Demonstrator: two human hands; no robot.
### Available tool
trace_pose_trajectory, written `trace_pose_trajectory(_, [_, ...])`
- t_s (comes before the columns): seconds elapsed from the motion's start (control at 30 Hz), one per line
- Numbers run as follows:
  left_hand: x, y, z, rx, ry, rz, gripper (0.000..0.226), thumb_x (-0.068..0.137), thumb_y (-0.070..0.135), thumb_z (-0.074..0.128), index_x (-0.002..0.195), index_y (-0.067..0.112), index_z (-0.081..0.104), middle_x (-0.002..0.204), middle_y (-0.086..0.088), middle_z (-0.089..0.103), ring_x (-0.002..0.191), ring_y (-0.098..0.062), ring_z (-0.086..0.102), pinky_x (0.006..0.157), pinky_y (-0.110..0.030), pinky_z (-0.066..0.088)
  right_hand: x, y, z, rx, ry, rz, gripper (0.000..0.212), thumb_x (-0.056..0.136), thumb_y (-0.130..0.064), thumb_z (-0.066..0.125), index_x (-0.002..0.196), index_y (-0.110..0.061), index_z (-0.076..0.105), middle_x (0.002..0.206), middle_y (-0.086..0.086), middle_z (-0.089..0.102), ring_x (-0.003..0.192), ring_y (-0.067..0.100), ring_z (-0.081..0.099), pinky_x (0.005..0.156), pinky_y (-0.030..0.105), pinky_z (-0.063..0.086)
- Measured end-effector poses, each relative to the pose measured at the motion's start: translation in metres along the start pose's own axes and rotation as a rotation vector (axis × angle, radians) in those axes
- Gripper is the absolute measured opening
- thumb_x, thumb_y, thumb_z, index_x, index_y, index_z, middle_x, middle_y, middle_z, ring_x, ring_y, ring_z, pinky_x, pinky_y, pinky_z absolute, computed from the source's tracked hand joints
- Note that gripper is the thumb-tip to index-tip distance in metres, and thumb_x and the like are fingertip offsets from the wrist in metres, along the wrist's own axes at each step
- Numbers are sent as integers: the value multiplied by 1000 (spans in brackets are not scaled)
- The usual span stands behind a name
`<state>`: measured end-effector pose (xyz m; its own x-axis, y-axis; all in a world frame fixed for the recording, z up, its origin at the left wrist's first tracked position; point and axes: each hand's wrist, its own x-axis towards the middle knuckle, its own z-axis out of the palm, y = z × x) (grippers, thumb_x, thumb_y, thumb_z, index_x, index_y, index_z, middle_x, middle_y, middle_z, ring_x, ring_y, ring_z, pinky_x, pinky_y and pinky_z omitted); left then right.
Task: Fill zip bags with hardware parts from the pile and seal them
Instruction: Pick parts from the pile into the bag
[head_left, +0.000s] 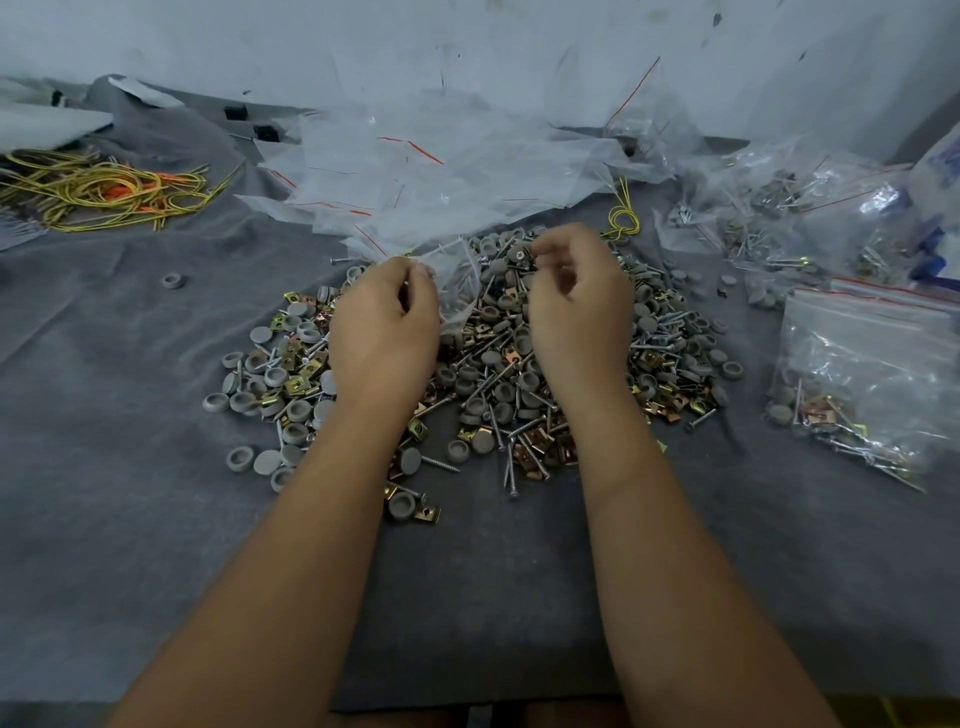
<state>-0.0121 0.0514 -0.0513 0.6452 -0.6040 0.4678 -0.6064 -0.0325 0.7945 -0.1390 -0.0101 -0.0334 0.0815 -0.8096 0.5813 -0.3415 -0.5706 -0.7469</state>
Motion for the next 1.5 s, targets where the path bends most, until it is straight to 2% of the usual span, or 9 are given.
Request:
trace_pose_trajectory(0.13, [-1, 1, 0, 31, -13, -25, 30, 100, 29, 44, 89, 14, 68, 58, 2, 54, 50, -10, 45, 48, -28, 30, 8, 11, -7, -286, -100, 104, 26, 90, -8, 49, 96, -23, 68, 99, -5, 65, 82, 17, 60, 61, 26, 42])
trace_pose_trajectory(0.27, [2, 0, 0, 35, 0, -70, 32, 100, 27, 43, 91, 11, 69, 62, -3, 58, 52, -17, 48, 51, -32, 34, 8, 8, -8, -450, -239, 39, 29, 88, -8, 53, 103, -21, 74, 103, 2, 69, 92, 27, 61, 80, 44, 52])
trace_pose_trajectory(0.4, [2, 1, -1, 38, -8, -81, 31, 100, 25, 43, 91, 11, 69, 62, -3, 59, 52, -18, 48, 52, -34, 37, 5, 5, -5, -542, -329, -62, 24, 88, -26, 58, 106, -27, 74, 103, 0, 68, 108, 27, 51, 94, 42, 43])
trace_pose_trajectory(0.53, [1, 2, -1, 39, -14, -82, 31, 99, 26, 43, 91, 12, 69, 60, -2, 57, 52, -17, 48, 52, -33, 37, 2, 7, -1, -701, -443, -108, 25, 89, -36, 56, 107, -32, 72, 107, 0, 61, 113, 27, 43, 93, 40, 31])
trace_pose_trajectory(0.73, [1, 2, -1, 51, -32, -91, 31, 99, 27, 43, 90, 11, 68, 62, -6, 59, 51, -19, 47, 52, -35, 39, 1, 7, 1, -596, -398, -103, 20, 92, -41, 58, 103, -35, 72, 102, -3, 64, 110, 26, 46, 93, 40, 31])
trace_pose_trajectory(0.93, [2, 0, 0, 70, -42, -95, 31, 98, 27, 43, 89, 12, 68, 64, -7, 61, 52, -17, 49, 51, -32, 38, 2, 2, -1, -276, -185, -43, 11, 87, -26, 70, 94, -21, 77, 85, -6, 69, 84, 17, 63, 84, 44, 51])
trace_pose_trajectory(1.1, [1, 1, 0, 58, -74, -61, 28, 98, 29, 44, 87, 19, 68, 57, 0, 56, 48, -13, 46, 46, -28, 30, -1, -4, 4, 39, -171, -93, 11, 80, -22, 77, 91, -23, 75, 97, -6, 56, 94, 12, 56, 84, 13, 42])
trace_pose_trajectory(1.3, [-1, 1, 2, -55, -92, -18, 32, 94, 36, 44, 87, 17, 70, 50, 4, 51, 46, -9, 41, 51, -36, 37, -5, 4, 12, -187, -325, -196, 15, 84, -24, 73, 97, -17, 76, 107, 2, 57, 105, 18, 53, 89, 36, 47])
trace_pose_trajectory(1.5, [-2, 1, 1, -162, -83, 41, 31, 97, 43, 40, 95, 28, 68, 48, 17, 49, 44, -3, 42, 48, -29, 31, -5, 0, 10, -257, -302, -236, 13, 84, -22, 71, 96, -16, 74, 92, 0, 65, 85, 18, 60, 76, 33, 48])
